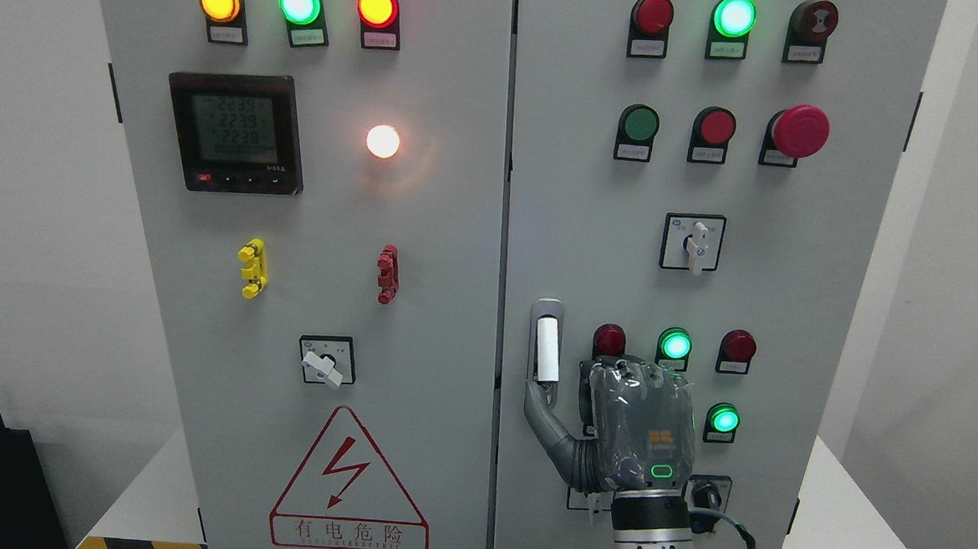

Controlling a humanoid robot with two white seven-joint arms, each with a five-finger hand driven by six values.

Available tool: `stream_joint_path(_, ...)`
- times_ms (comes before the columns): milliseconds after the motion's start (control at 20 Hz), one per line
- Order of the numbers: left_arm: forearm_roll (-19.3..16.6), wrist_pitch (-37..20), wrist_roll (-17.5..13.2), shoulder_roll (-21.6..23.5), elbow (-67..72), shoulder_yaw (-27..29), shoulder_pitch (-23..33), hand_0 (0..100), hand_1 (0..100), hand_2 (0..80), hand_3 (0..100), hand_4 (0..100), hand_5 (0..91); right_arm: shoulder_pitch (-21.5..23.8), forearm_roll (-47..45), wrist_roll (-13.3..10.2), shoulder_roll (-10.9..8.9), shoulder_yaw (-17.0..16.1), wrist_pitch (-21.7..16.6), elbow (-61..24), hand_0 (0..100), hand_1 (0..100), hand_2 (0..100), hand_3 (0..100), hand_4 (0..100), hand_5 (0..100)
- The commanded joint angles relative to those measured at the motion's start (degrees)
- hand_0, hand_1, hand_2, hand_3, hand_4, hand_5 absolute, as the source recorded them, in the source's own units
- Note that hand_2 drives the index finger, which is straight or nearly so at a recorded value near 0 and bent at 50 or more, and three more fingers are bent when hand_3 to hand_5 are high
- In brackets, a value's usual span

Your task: Release door handle

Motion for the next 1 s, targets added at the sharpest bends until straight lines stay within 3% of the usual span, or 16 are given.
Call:
stream_joint_path(0, 0.00, 0.03, 0.05, 0.01, 0.97, 0.62, 0.00, 12, 39, 0.0, 0, 0, 0.0, 0.04, -0.05, -0.14, 0.04, -0.29, 0.13, -0.14, 41, 17, 97, 100, 94, 98)
stream_joint_path(952, 0.00, 0.03, 0.05, -0.08, 0.97, 0.62, 0.00, 12, 39, 0.0, 0, 0, 0.0, 0.04, -0.05, -0.40, 0.04, -0.90, 0.13, -0.23, 41, 19, 98, 100, 95, 98)
